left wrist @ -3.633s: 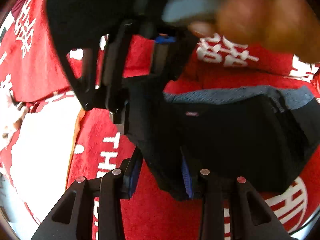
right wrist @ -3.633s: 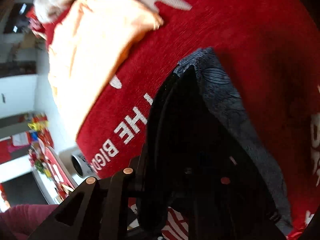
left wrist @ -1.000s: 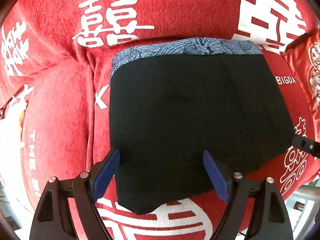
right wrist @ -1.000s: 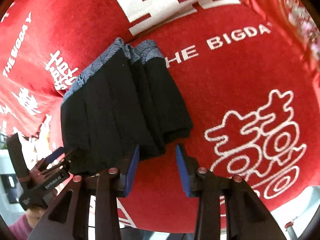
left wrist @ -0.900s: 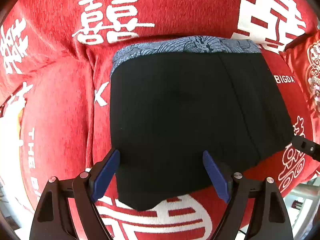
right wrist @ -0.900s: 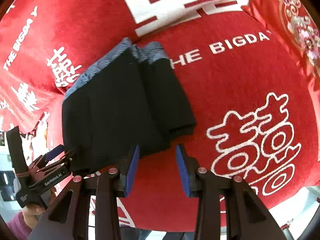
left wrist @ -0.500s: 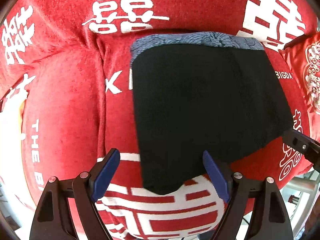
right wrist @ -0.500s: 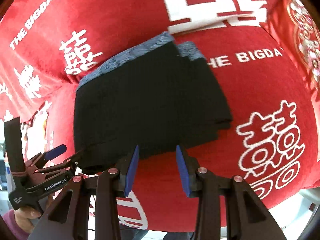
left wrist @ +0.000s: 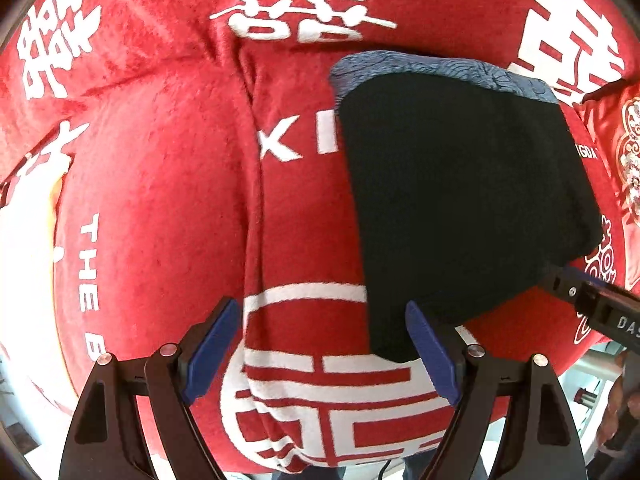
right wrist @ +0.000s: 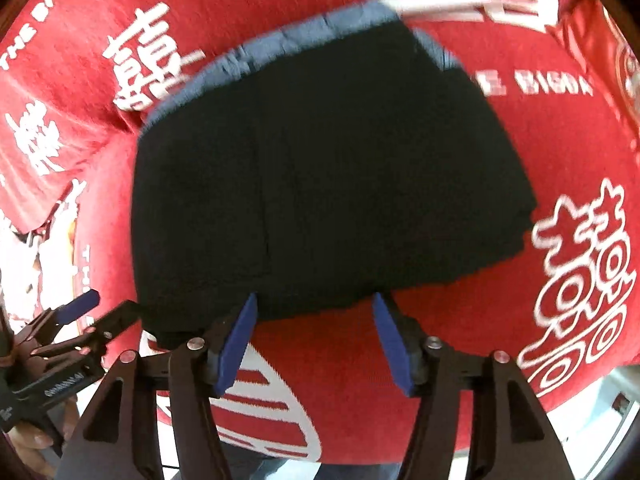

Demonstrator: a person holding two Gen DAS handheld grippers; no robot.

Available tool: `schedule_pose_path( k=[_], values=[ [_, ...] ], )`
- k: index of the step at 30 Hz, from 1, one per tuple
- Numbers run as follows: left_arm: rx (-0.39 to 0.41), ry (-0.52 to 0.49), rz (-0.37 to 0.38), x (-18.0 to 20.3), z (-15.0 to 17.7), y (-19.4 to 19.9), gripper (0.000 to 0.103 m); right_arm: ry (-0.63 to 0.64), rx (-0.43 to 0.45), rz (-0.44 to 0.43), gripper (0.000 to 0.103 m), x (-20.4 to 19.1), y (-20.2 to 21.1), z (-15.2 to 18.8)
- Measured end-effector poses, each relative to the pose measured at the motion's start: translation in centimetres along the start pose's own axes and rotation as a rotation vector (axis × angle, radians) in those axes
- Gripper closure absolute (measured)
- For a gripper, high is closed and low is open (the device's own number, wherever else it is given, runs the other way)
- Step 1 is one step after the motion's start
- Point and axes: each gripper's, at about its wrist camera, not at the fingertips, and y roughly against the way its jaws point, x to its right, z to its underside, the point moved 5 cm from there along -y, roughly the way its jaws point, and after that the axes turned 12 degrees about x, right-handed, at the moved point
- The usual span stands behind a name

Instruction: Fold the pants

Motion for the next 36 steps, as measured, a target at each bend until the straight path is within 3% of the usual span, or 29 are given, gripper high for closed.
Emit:
schedule_pose_path(
  k=[5, 11, 18, 25, 30, 33, 36],
  values=[
    [-0.025, 0.000, -0.015, -1.0, 0.3, -0.6, 0.017, 0.003, -0.009, -0.010, 0.039, -0.2, 0.2, 1.2],
    [-0.019, 0.072, -0.059, -1.3, -0.5, -0.2, 0.017, 0.056, -0.064, -0.063, 0.039, 0.1, 0.5, 1.8],
    [0.036, 0.143, -0.088, 0.4, -3.1, 0.3, 0.017, 0.112, -0.028, -0.173, 0.039, 0.4, 2.9, -1.6],
    [0.019, 0.137, -0.101, 3.4, -4.6, -1.3, 0.017, 0.141, -0.007, -0.242, 0.036, 2.5, 3.6, -4.5],
    [0.003, 0.116, -0.141, 4.4, -4.5, -2.2, 0.017, 0.106, -0.038, -0.268, 0.035, 3.8, 2.6, -5.3],
    [-0.003, 0.133, -0.169, 3.9, -4.3, -2.4, 0.006, 0.086, -0.058, -0.289, 0.035, 4.4, 1.9, -5.6],
    [-0.014, 0.158, -0.166, 3.6, -4.2, -2.6, 0.006, 0.100, -0.062, -0.314, 0.035, 4.4, 1.6, -5.7]
  ],
)
